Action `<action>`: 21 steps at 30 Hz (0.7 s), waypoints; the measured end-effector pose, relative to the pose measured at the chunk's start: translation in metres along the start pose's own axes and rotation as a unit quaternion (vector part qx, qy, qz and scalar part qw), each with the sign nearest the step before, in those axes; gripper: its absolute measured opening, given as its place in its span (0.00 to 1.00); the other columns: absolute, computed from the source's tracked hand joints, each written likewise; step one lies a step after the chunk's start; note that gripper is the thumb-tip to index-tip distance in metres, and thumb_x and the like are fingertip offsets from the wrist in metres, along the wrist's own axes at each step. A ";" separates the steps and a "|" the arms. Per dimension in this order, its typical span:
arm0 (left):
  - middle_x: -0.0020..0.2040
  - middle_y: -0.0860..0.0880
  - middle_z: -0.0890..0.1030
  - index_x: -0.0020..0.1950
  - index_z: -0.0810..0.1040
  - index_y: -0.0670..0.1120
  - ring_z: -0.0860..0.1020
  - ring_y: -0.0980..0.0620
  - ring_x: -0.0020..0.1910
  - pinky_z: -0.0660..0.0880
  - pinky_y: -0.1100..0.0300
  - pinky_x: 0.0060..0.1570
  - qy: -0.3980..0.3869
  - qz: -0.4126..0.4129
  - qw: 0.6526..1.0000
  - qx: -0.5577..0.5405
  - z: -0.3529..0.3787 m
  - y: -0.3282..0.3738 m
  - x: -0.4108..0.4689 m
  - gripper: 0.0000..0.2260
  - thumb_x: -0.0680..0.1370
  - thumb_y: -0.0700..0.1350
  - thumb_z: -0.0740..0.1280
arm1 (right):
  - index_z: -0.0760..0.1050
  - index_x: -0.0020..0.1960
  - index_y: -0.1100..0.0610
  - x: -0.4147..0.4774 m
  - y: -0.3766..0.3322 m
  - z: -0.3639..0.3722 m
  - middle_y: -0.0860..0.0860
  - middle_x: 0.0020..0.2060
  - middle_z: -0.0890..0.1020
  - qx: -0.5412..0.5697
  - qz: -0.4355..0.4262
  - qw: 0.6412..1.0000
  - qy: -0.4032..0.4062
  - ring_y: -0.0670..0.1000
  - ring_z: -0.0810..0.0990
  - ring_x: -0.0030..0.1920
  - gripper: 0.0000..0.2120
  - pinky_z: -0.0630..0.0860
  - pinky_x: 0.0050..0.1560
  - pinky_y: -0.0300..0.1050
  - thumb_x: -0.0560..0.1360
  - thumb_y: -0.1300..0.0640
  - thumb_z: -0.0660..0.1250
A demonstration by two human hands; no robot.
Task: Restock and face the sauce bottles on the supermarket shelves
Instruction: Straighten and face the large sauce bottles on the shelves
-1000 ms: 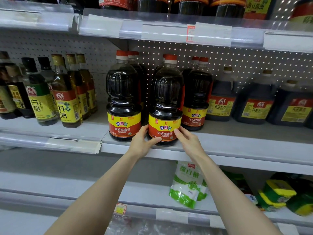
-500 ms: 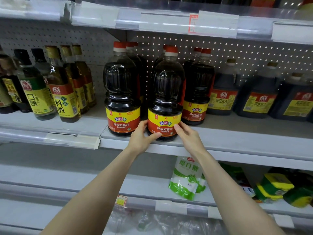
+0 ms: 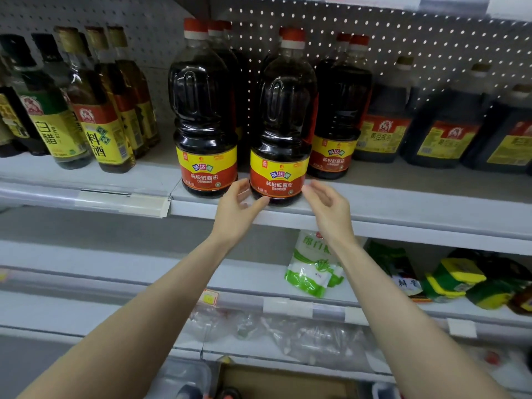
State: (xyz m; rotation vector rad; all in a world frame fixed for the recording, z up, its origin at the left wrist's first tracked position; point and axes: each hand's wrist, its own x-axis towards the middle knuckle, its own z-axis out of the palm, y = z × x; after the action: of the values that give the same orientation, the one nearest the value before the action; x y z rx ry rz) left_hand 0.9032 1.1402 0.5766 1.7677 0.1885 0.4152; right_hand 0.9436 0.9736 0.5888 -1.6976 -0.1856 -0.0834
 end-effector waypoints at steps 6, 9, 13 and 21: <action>0.60 0.49 0.78 0.66 0.73 0.45 0.78 0.55 0.57 0.73 0.73 0.49 -0.016 -0.023 1.000 0.004 0.006 -0.040 -0.056 0.20 0.75 0.45 0.71 | 0.78 0.57 0.57 -0.045 0.035 -0.006 0.46 0.48 0.82 0.027 0.038 0.999 0.011 0.42 0.80 0.50 0.10 0.77 0.58 0.43 0.76 0.57 0.69; 0.61 0.50 0.78 0.68 0.72 0.46 0.77 0.56 0.58 0.72 0.73 0.50 -0.048 -0.079 0.996 -0.007 0.009 -0.071 -0.077 0.22 0.75 0.47 0.71 | 0.77 0.53 0.53 -0.065 0.068 0.002 0.47 0.48 0.82 0.029 0.079 0.996 -0.013 0.49 0.81 0.53 0.07 0.77 0.55 0.41 0.76 0.57 0.69; 0.59 0.49 0.78 0.67 0.72 0.47 0.77 0.55 0.58 0.74 0.64 0.56 -0.065 -0.136 0.988 -0.008 0.011 -0.127 -0.107 0.21 0.75 0.47 0.71 | 0.77 0.51 0.51 -0.092 0.132 0.015 0.49 0.45 0.82 0.017 0.134 0.990 -0.036 0.49 0.81 0.51 0.05 0.76 0.55 0.45 0.76 0.56 0.69; 0.51 0.48 0.80 0.61 0.74 0.45 0.79 0.57 0.50 0.73 0.72 0.47 -0.027 -0.292 0.956 -0.033 0.000 -0.279 -0.183 0.15 0.76 0.41 0.70 | 0.77 0.51 0.55 -0.169 0.286 0.057 0.47 0.41 0.81 -0.021 0.262 0.960 -0.094 0.36 0.79 0.39 0.04 0.72 0.43 0.29 0.76 0.59 0.69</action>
State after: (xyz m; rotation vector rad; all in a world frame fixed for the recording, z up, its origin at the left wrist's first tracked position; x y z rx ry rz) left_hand 0.7607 1.1439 0.2749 1.5651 0.6300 -0.0552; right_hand 0.8232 0.9813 0.2739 -1.7457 0.1303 0.4740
